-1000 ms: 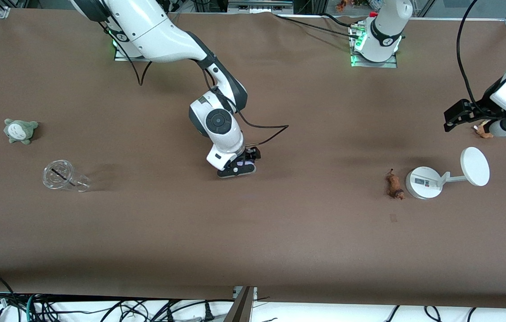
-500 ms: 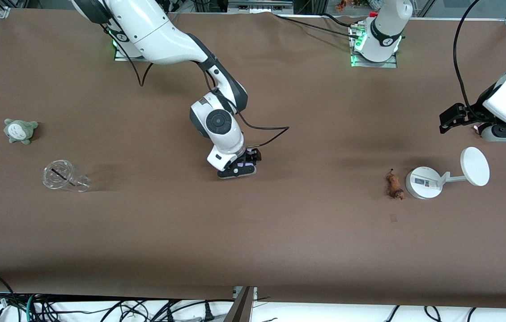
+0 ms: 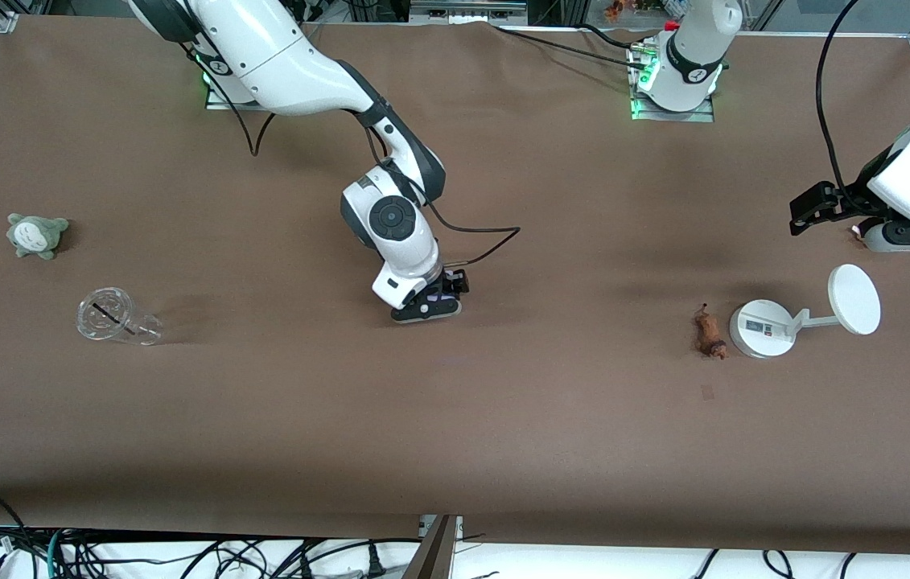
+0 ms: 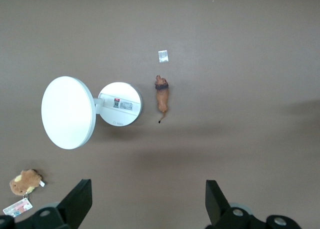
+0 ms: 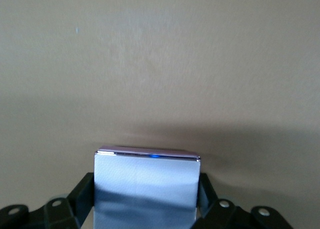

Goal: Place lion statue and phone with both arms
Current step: 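Carry the silver phone with the right gripper toward the glass cup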

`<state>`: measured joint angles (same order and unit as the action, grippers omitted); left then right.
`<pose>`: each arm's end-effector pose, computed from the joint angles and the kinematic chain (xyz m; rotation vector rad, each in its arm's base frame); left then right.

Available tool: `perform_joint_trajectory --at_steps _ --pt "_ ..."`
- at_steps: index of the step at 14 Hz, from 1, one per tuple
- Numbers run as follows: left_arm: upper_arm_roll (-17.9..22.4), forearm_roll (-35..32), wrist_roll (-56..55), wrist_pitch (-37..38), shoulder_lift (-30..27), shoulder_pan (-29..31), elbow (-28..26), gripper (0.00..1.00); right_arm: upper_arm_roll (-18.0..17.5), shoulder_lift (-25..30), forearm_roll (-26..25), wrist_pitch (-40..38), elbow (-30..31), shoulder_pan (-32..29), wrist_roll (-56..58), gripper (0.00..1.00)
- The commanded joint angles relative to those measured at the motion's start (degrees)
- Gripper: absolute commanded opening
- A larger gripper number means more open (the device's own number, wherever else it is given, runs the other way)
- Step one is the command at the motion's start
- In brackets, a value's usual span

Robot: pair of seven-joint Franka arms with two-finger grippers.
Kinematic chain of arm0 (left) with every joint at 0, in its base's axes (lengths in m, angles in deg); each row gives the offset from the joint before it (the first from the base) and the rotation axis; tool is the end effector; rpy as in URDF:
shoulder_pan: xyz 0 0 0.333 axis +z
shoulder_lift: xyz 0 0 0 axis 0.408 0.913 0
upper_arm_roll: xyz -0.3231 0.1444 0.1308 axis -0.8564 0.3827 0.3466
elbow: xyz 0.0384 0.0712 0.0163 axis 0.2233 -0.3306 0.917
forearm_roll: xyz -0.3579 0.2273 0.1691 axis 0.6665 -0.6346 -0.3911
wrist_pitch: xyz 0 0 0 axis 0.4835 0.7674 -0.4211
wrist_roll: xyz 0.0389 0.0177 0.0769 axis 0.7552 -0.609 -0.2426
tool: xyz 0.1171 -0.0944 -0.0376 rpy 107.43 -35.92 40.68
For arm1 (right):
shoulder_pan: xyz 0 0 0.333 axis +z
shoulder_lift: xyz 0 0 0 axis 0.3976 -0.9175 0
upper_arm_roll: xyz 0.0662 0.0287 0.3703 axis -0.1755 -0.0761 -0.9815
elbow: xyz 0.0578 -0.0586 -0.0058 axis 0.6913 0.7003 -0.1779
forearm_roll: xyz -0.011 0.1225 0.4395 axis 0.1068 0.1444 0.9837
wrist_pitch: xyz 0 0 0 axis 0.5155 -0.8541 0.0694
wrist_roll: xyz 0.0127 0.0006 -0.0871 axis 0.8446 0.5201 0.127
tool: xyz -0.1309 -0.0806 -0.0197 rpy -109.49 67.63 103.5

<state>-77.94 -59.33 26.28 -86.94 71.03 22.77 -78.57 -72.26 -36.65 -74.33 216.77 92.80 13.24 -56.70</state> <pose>0.6318 -0.0119 0.5690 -3.1158 0.0224 0.0330 0.6294 0.5277 0.1288 -2.9957 -0.1788 -0.1352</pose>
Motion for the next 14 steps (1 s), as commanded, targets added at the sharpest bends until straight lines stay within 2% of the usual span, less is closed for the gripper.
perform_joint_trajectory --at_steps 1,3,7,11,14 --pt "0.4 0.6 0.7 1.8 1.1 0.1 2.0 1.00 0.6 4.9 -1.0 -6.7 -0.7 -2.6 0.5 0.05" --pt "0.4 0.5 0.8 1.7 1.3 0.1 2.0 1.00 3.2 9.9 -1.0 -13.5 -0.3 -3.3 1.1 0.05" --pt "0.4 0.5 0.9 1.5 1.3 0.1 2.0 1.00 10.5 18.1 -0.7 -26.5 0.0 -3.4 9.8 0.05" --pt "0.4 0.5 1.5 1.4 1.3 0.3 2.0 1.00 18.8 21.3 0.5 -26.7 4.9 -4.0 24.1 0.05" --pt "0.4 0.5 1.5 1.6 1.3 0.3 2.0 1.00 19.6 21.0 6.8 -21.8 9.1 -8.8 31.8 0.05"
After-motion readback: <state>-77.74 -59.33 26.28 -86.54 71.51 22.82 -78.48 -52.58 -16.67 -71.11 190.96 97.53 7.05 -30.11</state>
